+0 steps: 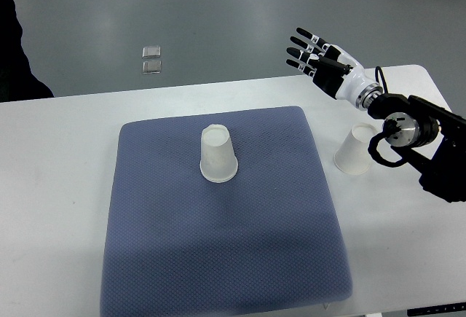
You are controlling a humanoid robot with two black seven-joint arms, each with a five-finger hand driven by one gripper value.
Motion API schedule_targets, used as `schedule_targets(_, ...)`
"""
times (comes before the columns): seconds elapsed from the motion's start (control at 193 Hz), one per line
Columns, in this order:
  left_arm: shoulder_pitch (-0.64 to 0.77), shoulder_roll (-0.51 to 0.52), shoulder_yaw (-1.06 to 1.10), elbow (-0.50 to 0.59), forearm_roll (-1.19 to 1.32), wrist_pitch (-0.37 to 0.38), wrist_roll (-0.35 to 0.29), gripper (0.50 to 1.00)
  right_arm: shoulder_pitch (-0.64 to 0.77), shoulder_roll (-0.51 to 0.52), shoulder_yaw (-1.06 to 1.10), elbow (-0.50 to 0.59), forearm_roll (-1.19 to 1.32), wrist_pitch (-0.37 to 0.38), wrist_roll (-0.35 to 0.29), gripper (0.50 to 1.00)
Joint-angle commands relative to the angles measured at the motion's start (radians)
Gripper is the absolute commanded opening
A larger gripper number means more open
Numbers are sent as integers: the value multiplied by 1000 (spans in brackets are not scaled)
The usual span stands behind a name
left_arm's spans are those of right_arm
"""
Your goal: Stack paper cups
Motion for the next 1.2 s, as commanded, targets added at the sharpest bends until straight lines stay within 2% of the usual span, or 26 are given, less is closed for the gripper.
schedule_targets(0.0, 0, 0, 0, 0, 0, 0, -2, 1000, 105, -83, -164, 0, -50, 31, -23, 924)
schedule_targets(0.186, 0, 0, 0, -17, 0, -1, -2, 1000, 480, -187, -738, 43, -67, 105, -59, 924)
schedule_targets(0.233, 0, 0, 0, -17, 0, -1, -2, 1000, 481, -187, -738, 43, -67, 105, -59, 924)
schedule_targets(0.238, 0, 0, 0, -32, 0, -1, -2, 1000, 598, -183, -899, 52, -99, 124, -72, 924)
schedule_targets(0.258, 0, 0, 0, -39, 2, -1, -2, 1000, 646, -180, -960, 58, -116, 129, -76, 924)
schedule_targets(0.289, 0, 0, 0, -43, 2, -1, -2, 1000, 709, -175, -1049, 71, -147, 135, -76, 924)
schedule_targets(0.336, 0, 0, 0, -43, 2, -1, -2, 1000, 709, -175, -1050, 71, -147, 135, -76, 924)
schedule_targets(0.341, 0, 0, 0, -54, 2, -1, -2, 1000, 808, -169, -1177, 109, -203, 141, -77, 924)
schedule_targets(0.429, 0, 0, 0, -75, 2, -1, -2, 1000, 975, -115, -1358, 177, -276, 177, -83, 924)
schedule_targets(0.538, -8, 0, 0, -82, 3, -1, -2, 1000, 1139, -40, -1557, 249, -314, 250, -145, 924)
schedule_targets(0.698, -12, 0, 0, -80, 2, -1, -2, 1000, 1298, 3, -1642, 342, -348, 378, -186, 924)
schedule_targets(0.998, -12, 0, 0, -80, 2, -1, -2, 1000, 1528, -75, -1645, 503, -326, 378, -188, 921)
schedule_targets(1.194, -14, 0, 2, -80, 2, -1, -2, 1000, 1539, -108, -1652, 543, -323, 378, -188, 921)
